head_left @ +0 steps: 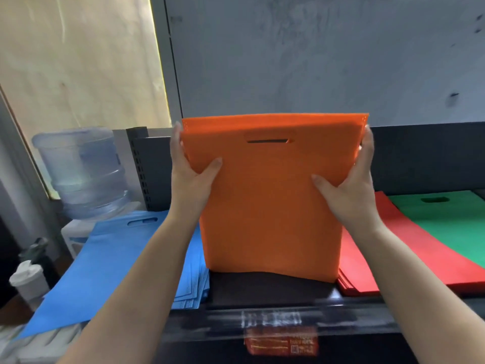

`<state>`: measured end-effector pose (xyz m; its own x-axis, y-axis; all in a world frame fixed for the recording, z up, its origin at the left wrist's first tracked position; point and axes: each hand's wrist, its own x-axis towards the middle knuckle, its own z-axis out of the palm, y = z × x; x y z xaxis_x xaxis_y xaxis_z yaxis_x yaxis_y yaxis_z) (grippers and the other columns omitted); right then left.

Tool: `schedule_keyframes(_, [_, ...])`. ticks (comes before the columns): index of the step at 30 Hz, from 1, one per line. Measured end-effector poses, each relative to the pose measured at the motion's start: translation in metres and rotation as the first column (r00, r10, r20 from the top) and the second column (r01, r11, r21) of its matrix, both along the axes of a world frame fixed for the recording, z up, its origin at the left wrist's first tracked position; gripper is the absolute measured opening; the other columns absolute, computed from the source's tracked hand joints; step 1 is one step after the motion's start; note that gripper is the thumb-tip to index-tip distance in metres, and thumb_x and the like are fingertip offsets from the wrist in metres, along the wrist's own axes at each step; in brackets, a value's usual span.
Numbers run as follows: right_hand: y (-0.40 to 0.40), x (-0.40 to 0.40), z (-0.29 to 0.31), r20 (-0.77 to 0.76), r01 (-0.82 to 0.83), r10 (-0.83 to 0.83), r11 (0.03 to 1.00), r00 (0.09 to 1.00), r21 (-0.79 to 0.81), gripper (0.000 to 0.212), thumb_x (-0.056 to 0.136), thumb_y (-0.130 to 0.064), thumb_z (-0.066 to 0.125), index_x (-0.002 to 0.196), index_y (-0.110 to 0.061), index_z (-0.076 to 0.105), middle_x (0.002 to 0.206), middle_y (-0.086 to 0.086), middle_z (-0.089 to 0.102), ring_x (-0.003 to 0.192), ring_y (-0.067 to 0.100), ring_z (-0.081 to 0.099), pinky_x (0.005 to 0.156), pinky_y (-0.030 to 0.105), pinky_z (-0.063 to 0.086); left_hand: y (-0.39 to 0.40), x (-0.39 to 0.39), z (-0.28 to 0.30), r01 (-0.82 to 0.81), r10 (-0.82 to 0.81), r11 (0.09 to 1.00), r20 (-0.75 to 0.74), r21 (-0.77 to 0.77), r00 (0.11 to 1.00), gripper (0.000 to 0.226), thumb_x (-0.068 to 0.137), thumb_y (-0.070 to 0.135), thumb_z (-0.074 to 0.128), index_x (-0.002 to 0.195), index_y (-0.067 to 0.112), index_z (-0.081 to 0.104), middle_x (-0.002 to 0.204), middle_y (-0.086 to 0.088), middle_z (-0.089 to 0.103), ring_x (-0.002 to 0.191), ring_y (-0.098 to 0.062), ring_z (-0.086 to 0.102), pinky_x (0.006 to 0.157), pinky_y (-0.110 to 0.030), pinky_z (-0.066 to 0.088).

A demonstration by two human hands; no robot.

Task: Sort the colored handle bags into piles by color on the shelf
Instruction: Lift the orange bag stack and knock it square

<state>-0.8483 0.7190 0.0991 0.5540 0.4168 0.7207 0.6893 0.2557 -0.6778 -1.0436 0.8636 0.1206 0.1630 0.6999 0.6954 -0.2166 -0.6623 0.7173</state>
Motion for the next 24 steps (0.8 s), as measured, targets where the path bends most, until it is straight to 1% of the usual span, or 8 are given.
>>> schedule_keyframes(3, [-0.002, 0.004, 0.021, 0.082, 0.044, -0.044, 0.999, 0.996, 0.009, 0.111, 0.078, -0.008, 0.074, 0.15, -0.03, -0.007, 0.153, 0.008, 0.027, 0.137, 0.02, 0.034, 0.108, 0.032, 0.032, 0.002, -0.007, 0.016, -0.076, 0.09, 0.985, -0.089, 0.154, 0.992, 0.096, 0.08, 0.003, 0.072, 0.146, 0.028, 0.008, 0.153, -0.011, 0.026, 0.137, -0.026, 0.036, 0.111, -0.04, 0.035])
schedule_keyframes(5, [-0.004, 0.007, 0.03, 0.158, 0.074, -0.074, 0.997, 0.985, 0.006, 0.114, 0.074, -0.007, 0.077, 0.15, -0.031, -0.003, 0.153, 0.01, 0.026, 0.137, 0.016, 0.03, 0.102, 0.016, 0.025, 0.002, -0.012, 0.018, -0.073, 0.097, 0.982, -0.132, 0.175, 0.986, 0.097, 0.078, 0.003, 0.075, 0.144, 0.032, 0.009, 0.154, -0.01, 0.025, 0.137, -0.027, 0.035, 0.111, -0.043, 0.035])
schedule_keyframes(8, [-0.007, 0.009, 0.037, 0.317, 0.16, -0.14, 0.986, 0.938, -0.039, 0.094, 0.072, -0.01, 0.079, 0.147, -0.03, 0.026, 0.146, 0.009, 0.034, 0.129, 0.016, 0.035, 0.092, 0.002, 0.02, 0.004, -0.017, 0.014, -0.083, 0.134, 0.971, -0.219, 0.226, 0.967, 0.083, 0.076, 0.002, 0.076, 0.14, 0.026, 0.029, 0.144, -0.008, 0.038, 0.127, -0.025, 0.045, 0.104, -0.045, 0.041])
schedule_keyframes(10, [-0.009, 0.011, 0.041, 0.38, 0.21, -0.176, 0.976, 0.908, -0.051, 0.08, 0.072, -0.012, 0.079, 0.141, -0.02, 0.04, 0.143, 0.009, 0.038, 0.127, 0.021, 0.039, 0.092, 0.005, 0.021, 0.004, -0.019, 0.013, -0.083, 0.13, 0.974, -0.224, 0.209, 0.966, 0.074, 0.074, 0.002, 0.077, 0.131, 0.028, 0.037, 0.135, -0.007, 0.044, 0.117, -0.026, 0.052, 0.097, -0.047, 0.047])
schedule_keyframes(13, [-0.011, 0.01, 0.047, 0.43, 0.253, -0.191, 0.963, 0.882, -0.092, 0.076, 0.071, -0.016, 0.079, 0.138, -0.017, 0.044, 0.143, 0.008, 0.037, 0.125, 0.02, 0.04, 0.093, 0.01, 0.022, 0.004, -0.021, 0.015, -0.111, 0.161, 0.969, -0.228, 0.219, 0.96, 0.07, 0.074, 0.008, 0.079, 0.129, 0.026, 0.04, 0.135, -0.008, 0.045, 0.118, -0.026, 0.051, 0.097, -0.047, 0.047])
schedule_keyframes(16, [-0.013, 0.009, 0.056, 0.455, 0.261, -0.174, 0.956, 0.874, -0.137, 0.077, 0.07, -0.019, 0.081, 0.137, -0.021, 0.044, 0.144, 0.005, 0.035, 0.124, 0.02, 0.041, 0.096, 0.019, 0.027, 0.005, -0.02, 0.024, -0.16, 0.27, 0.912, -0.261, 0.378, 0.927, 0.074, 0.074, 0.019, 0.08, 0.136, 0.017, 0.04, 0.143, -0.007, 0.039, 0.131, -0.019, 0.038, 0.108, -0.031, 0.033])
schedule_keyframes(21, [-0.011, 0.01, 0.062, 0.436, 0.317, -0.231, 0.939, 0.869, -0.134, 0.071, 0.067, -0.027, 0.084, 0.129, -0.014, 0.052, 0.133, 0.007, 0.044, 0.115, 0.021, 0.048, 0.089, 0.014, 0.027, 0.011, -0.021, 0.034, -0.192, 0.352, 0.875, -0.311, 0.445, 0.883, 0.063, 0.071, 0.027, 0.082, 0.127, 0.014, 0.055, 0.118, 0.007, 0.049, 0.102, 0.0, 0.042, 0.086, 0.001, 0.03])
schedule_keyframes(24, [-0.01, 0.009, 0.061, 0.417, 0.346, -0.263, 0.928, 0.87, -0.137, 0.07, 0.068, -0.029, 0.083, 0.127, -0.009, 0.051, 0.128, 0.009, 0.049, 0.111, 0.024, 0.051, 0.088, 0.019, 0.03, 0.013, -0.022, 0.037, -0.218, 0.373, 0.876, -0.319, 0.43, 0.871, 0.064, 0.07, 0.033, 0.082, 0.125, 0.015, 0.057, 0.113, 0.008, 0.05, 0.099, -0.004, 0.044, 0.083, -0.006, 0.032])
